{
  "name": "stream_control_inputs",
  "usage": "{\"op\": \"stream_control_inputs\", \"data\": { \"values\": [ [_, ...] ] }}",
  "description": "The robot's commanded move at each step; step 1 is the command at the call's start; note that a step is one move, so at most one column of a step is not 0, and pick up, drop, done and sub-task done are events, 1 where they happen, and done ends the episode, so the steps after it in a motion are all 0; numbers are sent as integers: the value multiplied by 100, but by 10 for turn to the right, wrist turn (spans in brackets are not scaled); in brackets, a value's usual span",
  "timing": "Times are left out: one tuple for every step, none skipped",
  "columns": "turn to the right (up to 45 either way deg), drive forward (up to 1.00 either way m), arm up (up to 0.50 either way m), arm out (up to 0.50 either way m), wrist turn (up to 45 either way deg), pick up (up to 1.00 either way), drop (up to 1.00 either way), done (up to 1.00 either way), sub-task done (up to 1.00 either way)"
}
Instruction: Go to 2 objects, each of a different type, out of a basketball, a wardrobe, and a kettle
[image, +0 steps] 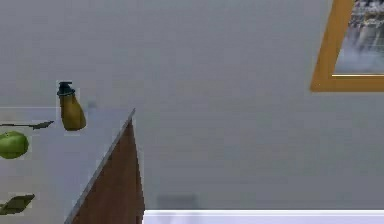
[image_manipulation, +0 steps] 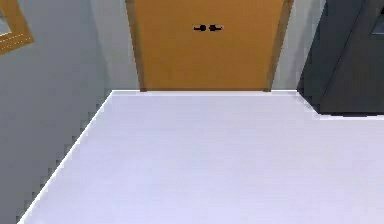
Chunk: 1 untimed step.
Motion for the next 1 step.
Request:
{"op": "stream_control_inputs", "data": {
  "values": [
    [-450,0,0,0,0,0,0,0,0]
  ]
}}
